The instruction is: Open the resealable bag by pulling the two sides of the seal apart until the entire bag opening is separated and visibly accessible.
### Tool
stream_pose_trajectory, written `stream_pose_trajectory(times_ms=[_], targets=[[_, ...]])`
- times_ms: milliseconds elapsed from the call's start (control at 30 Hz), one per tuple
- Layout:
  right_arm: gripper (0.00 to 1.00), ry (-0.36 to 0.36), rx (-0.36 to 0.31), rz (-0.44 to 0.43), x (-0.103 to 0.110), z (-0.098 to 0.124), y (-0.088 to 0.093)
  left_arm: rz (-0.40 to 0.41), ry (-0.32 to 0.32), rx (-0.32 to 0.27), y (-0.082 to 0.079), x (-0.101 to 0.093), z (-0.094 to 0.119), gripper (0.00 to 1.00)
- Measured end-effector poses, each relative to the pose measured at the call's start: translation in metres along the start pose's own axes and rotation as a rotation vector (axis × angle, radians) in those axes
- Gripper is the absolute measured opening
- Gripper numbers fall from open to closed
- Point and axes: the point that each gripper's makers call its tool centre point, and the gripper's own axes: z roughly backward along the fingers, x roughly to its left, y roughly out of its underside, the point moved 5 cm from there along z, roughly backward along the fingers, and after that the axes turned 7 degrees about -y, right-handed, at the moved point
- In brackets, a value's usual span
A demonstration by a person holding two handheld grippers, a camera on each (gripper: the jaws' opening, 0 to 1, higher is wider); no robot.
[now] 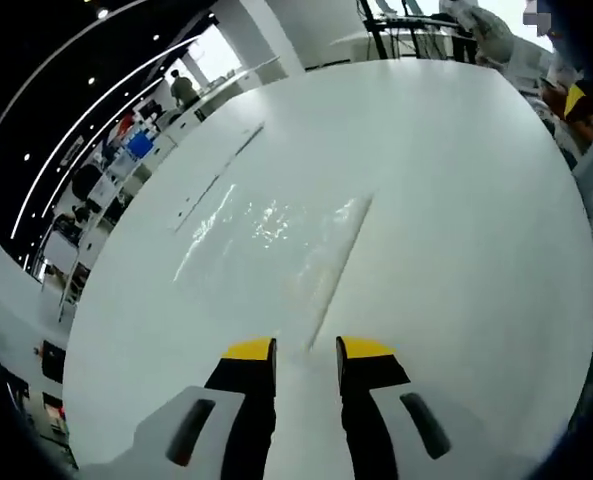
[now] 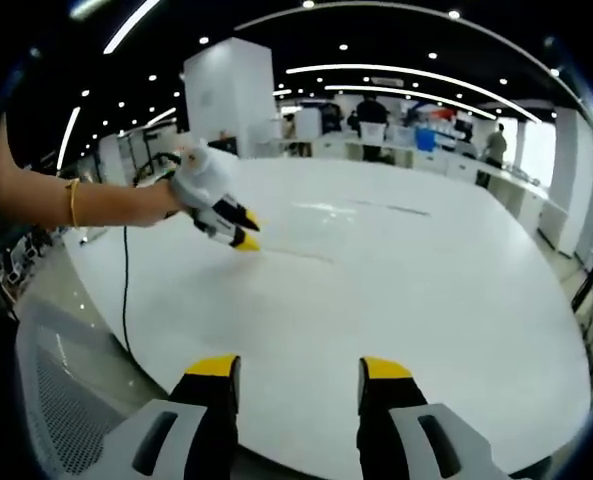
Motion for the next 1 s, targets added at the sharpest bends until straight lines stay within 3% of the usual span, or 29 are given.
stream_pose_trajectory(times_ms=[200, 267, 467, 667, 900, 1000], targets=[[0.46, -0.007, -0.006, 0.002, 0.001, 0.000, 0.002, 0.051, 0.020, -0.051, 0.002, -0.010, 0.030, 0.33], [0.46, -0.009, -0.002, 0.008, 0.001, -0.001, 0.005, 0.095, -0.009, -0.107, 0.003, -0.014, 0.042, 0.38], [0.49, -0.011, -0.004, 0.021, -0.005, -0.001, 0.005, 0.180, 0.028, -0.142, 0.019, -0.032, 0.065, 0.58], [0.53, -0.004, -0.032, 0.024, -0.008, 0.001, -0.002, 0.224, 0.017, -0.185, 0.028, -0.038, 0.091, 0.68], [0.57, -0.016, -0.041, 0.029, -0.005, 0.002, -0.003, 0.289, 0.009, -0.237, 0.041, -0.044, 0.117, 0.92], [0.57, -0.019, -0.046, 0.024, -0.003, 0.002, -0.002, 0.300, -0.005, -0.248, 0.048, -0.047, 0.132, 0.96]])
